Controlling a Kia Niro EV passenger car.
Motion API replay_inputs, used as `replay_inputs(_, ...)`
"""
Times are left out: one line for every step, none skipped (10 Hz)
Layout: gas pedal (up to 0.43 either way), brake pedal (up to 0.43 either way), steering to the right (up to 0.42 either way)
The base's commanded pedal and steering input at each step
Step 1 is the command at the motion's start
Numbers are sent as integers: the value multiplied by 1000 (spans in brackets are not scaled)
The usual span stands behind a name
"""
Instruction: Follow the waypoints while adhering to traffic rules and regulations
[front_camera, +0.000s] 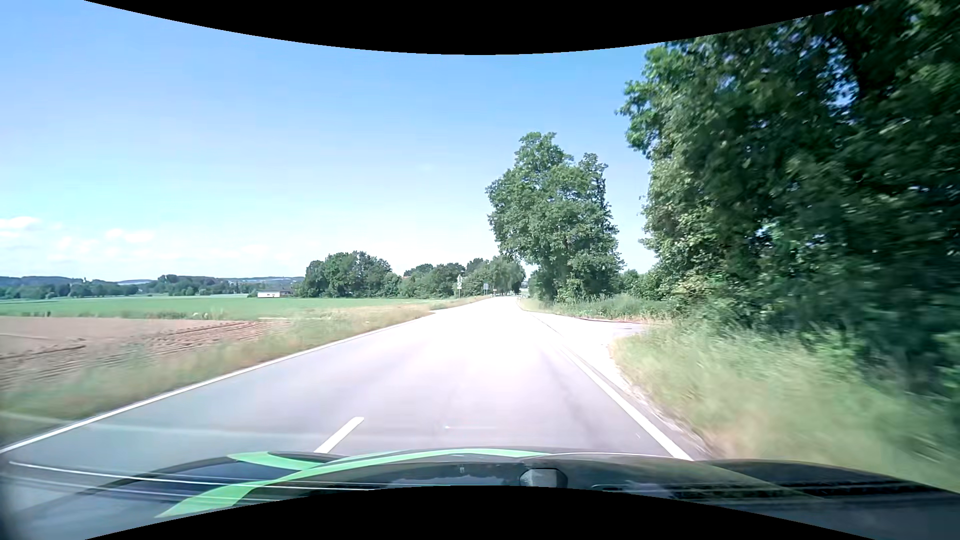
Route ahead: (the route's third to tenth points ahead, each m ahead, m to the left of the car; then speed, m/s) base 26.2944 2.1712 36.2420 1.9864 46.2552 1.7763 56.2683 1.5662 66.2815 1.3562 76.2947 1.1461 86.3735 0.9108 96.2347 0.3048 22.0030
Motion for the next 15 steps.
replay_inputs(228,0,-3)
replay_inputs(240,0,-3)
replay_inputs(240,0,-3)
replay_inputs(240,0,-3)
replay_inputs(248,0,-3)
replay_inputs(260,0,-3)
replay_inputs(260,0,-3)
replay_inputs(268,0,-3)
replay_inputs(268,0,-3)
replay_inputs(268,0,-3)
replay_inputs(240,0,-3)
replay_inputs(197,0,-3)
replay_inputs(189,0,-3)
replay_inputs(189,0,-3)
replay_inputs(189,0,-3)
